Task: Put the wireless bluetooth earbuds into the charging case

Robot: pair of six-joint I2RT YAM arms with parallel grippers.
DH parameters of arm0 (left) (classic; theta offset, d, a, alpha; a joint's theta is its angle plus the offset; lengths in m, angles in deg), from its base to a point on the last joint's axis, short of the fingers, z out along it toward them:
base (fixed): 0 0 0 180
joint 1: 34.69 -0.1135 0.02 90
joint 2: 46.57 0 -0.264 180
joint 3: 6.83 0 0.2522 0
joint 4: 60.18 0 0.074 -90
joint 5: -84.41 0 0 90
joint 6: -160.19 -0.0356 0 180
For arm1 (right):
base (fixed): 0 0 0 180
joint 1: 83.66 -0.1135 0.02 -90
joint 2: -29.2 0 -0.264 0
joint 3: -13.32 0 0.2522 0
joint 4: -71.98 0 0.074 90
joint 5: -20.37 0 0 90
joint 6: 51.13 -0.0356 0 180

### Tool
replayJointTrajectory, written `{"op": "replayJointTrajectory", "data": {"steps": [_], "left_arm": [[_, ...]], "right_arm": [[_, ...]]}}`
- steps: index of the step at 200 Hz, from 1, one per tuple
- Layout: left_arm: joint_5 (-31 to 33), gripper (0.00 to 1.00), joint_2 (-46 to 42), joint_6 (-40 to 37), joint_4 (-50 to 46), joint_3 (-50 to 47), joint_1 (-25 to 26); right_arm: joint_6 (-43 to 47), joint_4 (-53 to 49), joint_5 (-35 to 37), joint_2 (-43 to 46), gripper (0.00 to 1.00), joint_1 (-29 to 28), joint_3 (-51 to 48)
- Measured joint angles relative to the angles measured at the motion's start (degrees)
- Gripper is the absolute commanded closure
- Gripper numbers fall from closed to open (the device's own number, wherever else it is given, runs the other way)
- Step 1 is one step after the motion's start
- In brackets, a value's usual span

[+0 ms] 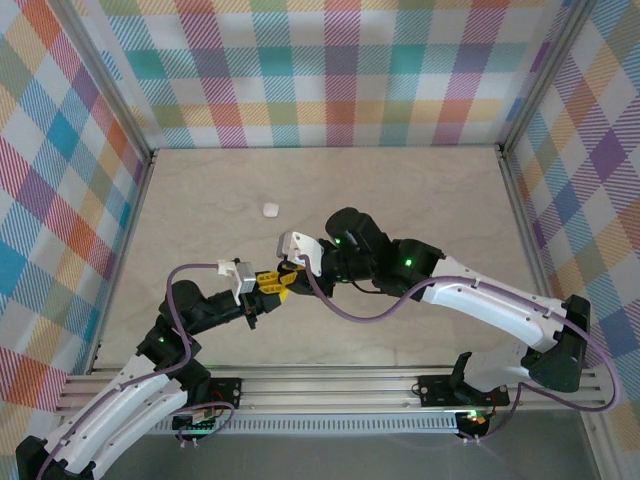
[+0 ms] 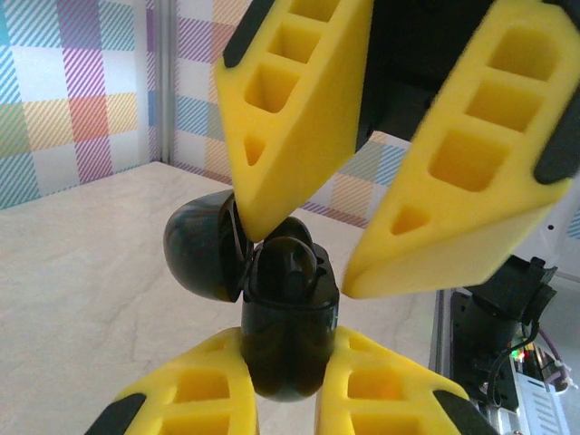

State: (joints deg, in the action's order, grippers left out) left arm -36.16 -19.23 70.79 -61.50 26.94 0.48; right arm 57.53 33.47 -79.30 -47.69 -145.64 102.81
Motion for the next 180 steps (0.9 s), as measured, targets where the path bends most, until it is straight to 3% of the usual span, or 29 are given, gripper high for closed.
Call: {"op": "replayJointTrajectory", "data": {"steps": [29,104,150,180], "left_arm": [[0.55,1.00,0.11,0.00,-0.02,0.00,0.00],[0.59,1.00,0.31,-0.02,0.00,0.00,0.07],[0.17,1.00,0.35,-0.02,-0.07,0.07,0.33],[-0.81,1.00,0.37,0.00,-0.28,0.35,0.35]], "right_arm": [[-0.15,-0.22,-0.07,0.00,0.54,-0.20,0.00],[-7.52,-0.52,-0.04,3.15,0.45,1.03,4.33],[-18.82,-3.43,-0.96,3.48,0.36,6.82,11.13],[-27.74,-5.51,-9.09,-0.87,0.37,12.79,12.79]]}}
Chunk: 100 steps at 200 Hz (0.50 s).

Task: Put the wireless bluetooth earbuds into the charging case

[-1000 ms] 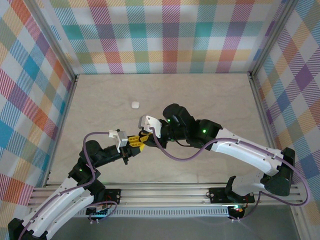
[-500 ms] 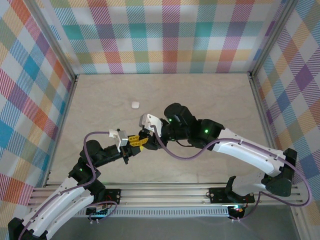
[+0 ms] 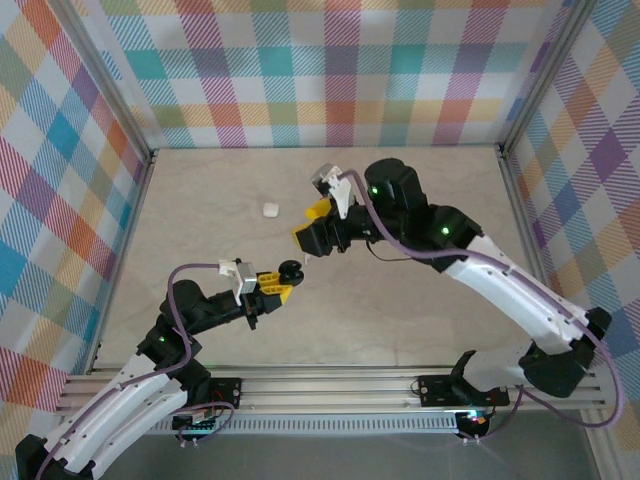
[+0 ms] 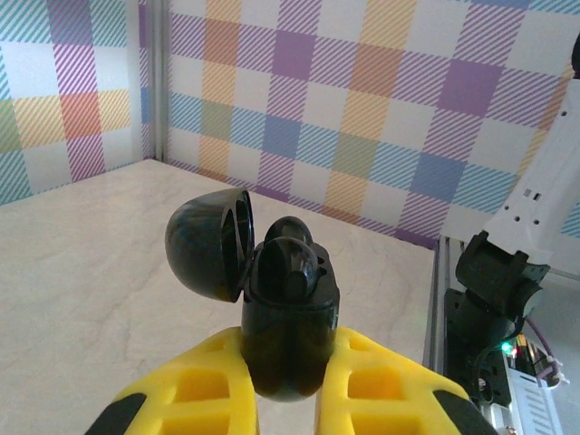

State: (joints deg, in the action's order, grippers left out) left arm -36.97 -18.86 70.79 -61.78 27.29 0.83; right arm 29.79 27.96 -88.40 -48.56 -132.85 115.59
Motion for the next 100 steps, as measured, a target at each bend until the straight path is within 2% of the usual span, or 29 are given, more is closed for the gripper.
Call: {"op": "replayJointTrajectory", "data": {"steps": [29,100], "left_arm": [[-1.64,1.00,-0.02,0.17,0.02,0.76,0.09],[-2.16,1.00,-0.09,1.29,0.02,1.14,0.39]], "right_arm": [[-5.46,-1.51,-7.56,-4.66,0.37,3.30,-0.68],[-11.06,-2.23,-22.84,-8.59,0.42,3.43,-0.79]]}}
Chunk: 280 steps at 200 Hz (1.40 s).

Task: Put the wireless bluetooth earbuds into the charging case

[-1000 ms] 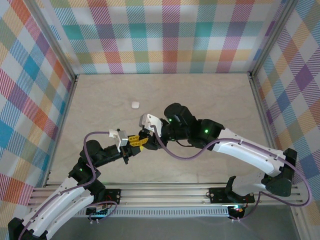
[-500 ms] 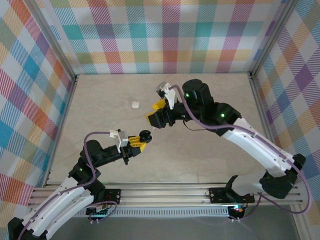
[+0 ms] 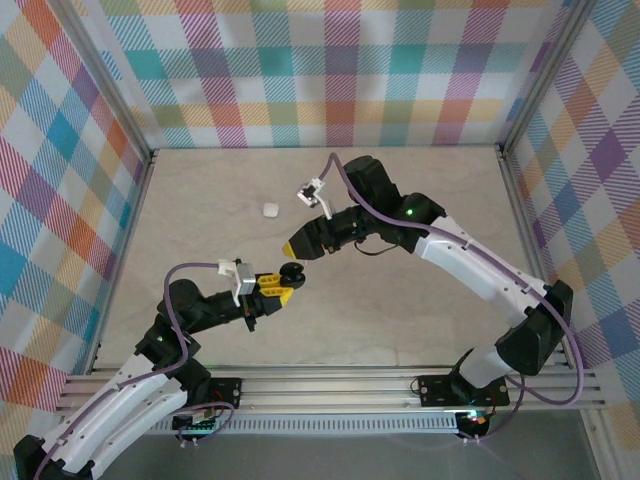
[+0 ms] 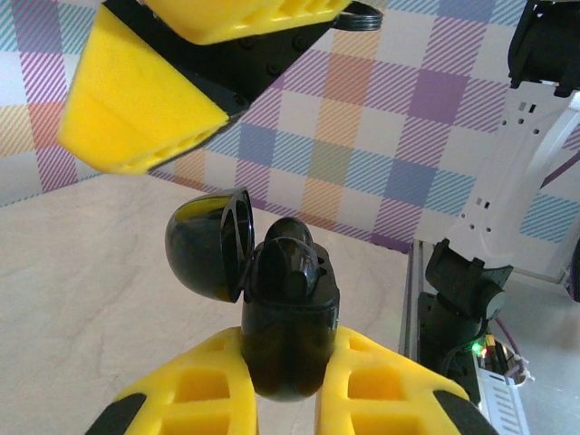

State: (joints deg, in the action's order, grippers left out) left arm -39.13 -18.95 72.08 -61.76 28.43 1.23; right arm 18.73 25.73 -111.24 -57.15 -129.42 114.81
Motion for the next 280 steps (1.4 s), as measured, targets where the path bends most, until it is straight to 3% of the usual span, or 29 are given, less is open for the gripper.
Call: {"op": "replayJointTrajectory", "data": {"steps": [135,280], "left_arm": [[2.34,1.00,0.96,1.09,0.24,0.00,0.02],[6.71,1.00,1.64,4.44,1.53,-0.04,0.44]], "right_arm": [[-0.81,-0.44,-8.41,-4.00,0.47,-0.13,-0.74],[1.51,0.04,-8.46,-3.48,0.49,-0.07,-0.79]]}}
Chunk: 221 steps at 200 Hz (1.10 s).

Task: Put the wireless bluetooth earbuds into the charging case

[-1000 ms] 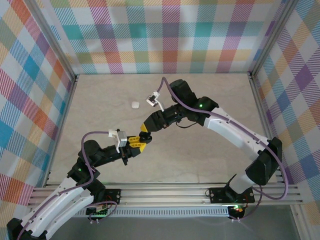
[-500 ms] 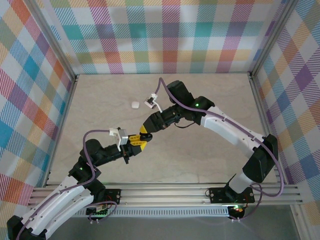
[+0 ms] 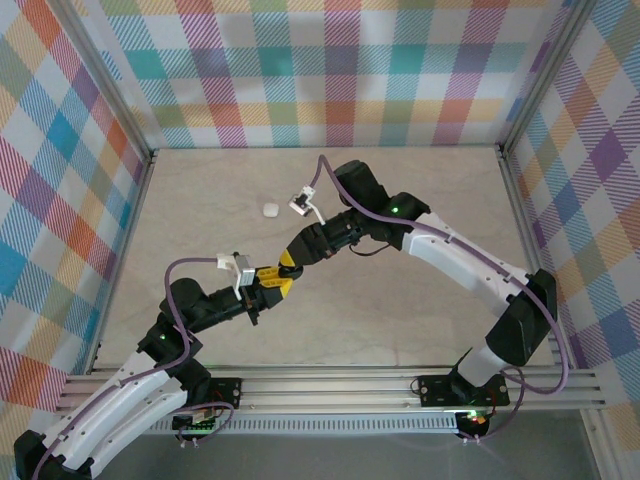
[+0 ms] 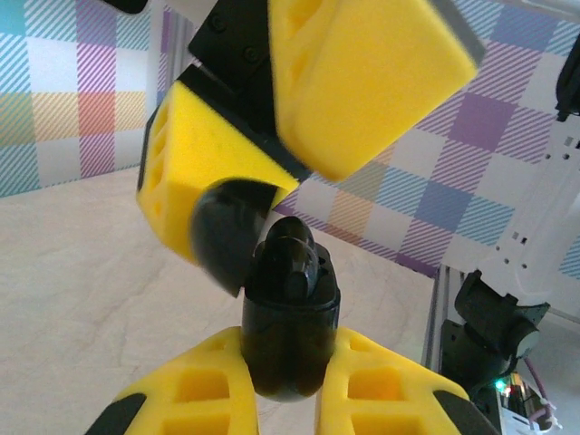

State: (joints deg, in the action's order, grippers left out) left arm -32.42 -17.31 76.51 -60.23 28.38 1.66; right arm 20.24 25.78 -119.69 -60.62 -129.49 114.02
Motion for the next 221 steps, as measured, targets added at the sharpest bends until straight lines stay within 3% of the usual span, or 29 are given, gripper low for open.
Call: {"op": "replayJointTrajectory", "data": {"steps": [58,114,163,221], "left_arm": [[2.49,1.00,0.33,1.64,-0.04,-0.42,0.00],[2.67,1.00,0.24,6.19,0.00,-0.37,0.00],[-0.35,1.00,2.14,11.52,0.04,3.23,0.00],[-3.39,1.00,3.78,14.67,1.16,6.60,0.00]], "right_arm": [[1.09,1.53,-0.35,4.26,0.48,-0.15,-0.79],[1.51,7.93,5.31,12.35,0.37,2.08,-10.64],[1.70,15.45,11.02,19.54,0.32,3.28,-18.95],[0.07,21.49,9.27,19.65,0.32,3.28,-21.70]]}}
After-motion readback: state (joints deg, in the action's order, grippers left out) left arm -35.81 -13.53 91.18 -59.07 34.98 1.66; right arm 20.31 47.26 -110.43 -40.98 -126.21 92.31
